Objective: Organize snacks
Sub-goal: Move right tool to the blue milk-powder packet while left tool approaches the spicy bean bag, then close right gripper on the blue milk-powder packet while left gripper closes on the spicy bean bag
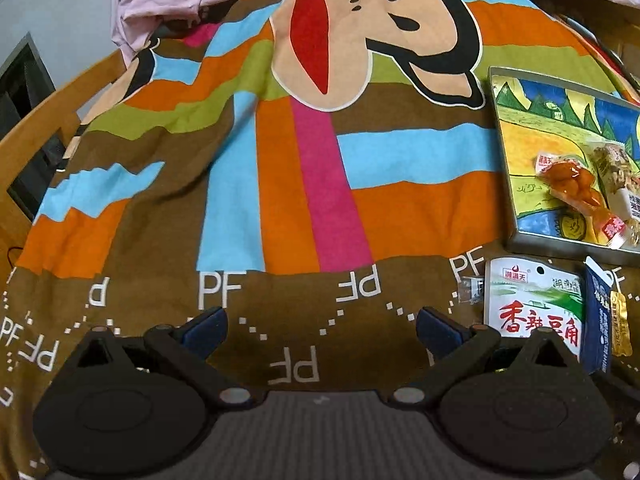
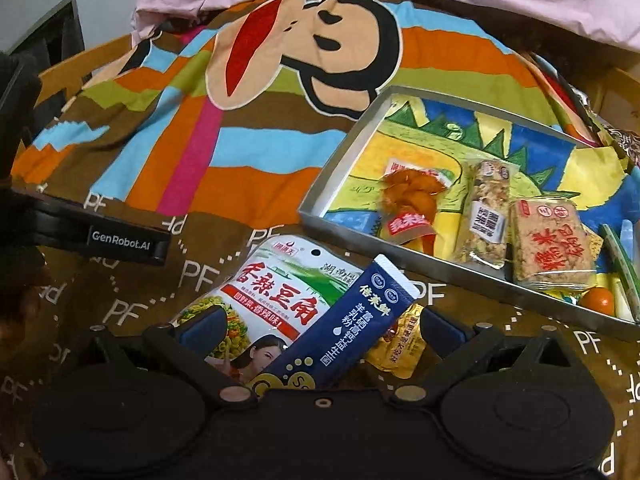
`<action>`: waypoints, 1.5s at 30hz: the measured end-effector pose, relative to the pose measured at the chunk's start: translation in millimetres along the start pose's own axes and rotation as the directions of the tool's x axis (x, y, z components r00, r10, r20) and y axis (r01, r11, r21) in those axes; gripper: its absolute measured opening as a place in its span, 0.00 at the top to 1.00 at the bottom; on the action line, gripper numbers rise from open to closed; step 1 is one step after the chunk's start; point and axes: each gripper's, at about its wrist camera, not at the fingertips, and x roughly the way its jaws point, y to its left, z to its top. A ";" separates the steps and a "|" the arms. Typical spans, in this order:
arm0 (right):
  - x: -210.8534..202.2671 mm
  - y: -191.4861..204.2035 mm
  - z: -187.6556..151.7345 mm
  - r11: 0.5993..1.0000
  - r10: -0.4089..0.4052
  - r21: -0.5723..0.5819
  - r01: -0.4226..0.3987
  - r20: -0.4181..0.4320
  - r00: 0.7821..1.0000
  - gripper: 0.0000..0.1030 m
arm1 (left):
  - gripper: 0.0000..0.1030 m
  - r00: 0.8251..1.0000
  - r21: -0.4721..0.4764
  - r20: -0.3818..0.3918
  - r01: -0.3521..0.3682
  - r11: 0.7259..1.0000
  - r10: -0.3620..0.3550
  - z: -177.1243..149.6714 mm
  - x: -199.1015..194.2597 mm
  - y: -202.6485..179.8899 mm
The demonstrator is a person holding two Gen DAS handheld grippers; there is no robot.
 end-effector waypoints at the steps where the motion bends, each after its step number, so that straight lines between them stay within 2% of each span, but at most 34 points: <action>1: 2.2 1.4 -0.3 1.000 -0.007 -0.011 0.007 -0.004 1.000 0.01 | 0.01 1.000 0.004 0.001 0.001 1.000 -0.001 -0.1 1.8 -1.0; 11: 21.6 -6.3 -11.8 0.998 -0.063 -0.021 0.061 -0.087 0.994 0.01 | 0.01 1.000 0.054 0.021 0.004 0.999 -0.005 -1.5 3.1 -12.8; 19: 20.4 -13.9 -19.0 0.994 -0.109 -0.027 0.106 -0.101 0.989 0.01 | 0.01 0.999 0.079 0.046 -0.017 0.997 0.014 -2.3 -1.0 -15.5; 26: 22.8 -10.2 -19.6 0.994 -0.104 -0.034 0.102 -0.065 0.992 0.01 | 0.01 0.999 0.079 0.048 -0.011 0.997 0.007 -2.4 -0.1 -16.3; 34: 19.9 -28.0 -26.5 0.997 -0.050 0.049 0.055 -0.093 0.994 0.28 | 0.01 0.988 0.039 0.059 0.143 0.989 -0.146 -2.8 -5.1 -15.7; 36: 16.9 -28.0 -28.5 0.998 -0.040 0.043 0.044 -0.092 0.995 0.35 | 0.01 0.983 0.040 0.064 0.172 0.984 -0.175 -4.1 -6.7 -18.2; 38: 12.9 -27.4 -30.2 0.999 -0.035 0.030 0.038 -0.094 0.995 0.46 | 0.01 0.978 0.046 0.062 0.195 0.980 -0.198 -5.2 -7.5 -22.2; 40: 8.5 -26.4 -32.7 0.998 -0.059 0.007 0.060 -0.101 0.993 0.55 | 0.01 0.973 0.056 0.053 0.224 0.973 -0.227 -6.4 -7.5 -26.7; 45: 0.9 -34.4 -38.2 0.995 -0.099 -0.001 0.100 -0.113 0.989 0.55 | 0.01 0.959 0.093 0.028 0.279 0.956 -0.283 -11.2 -8.0 -39.6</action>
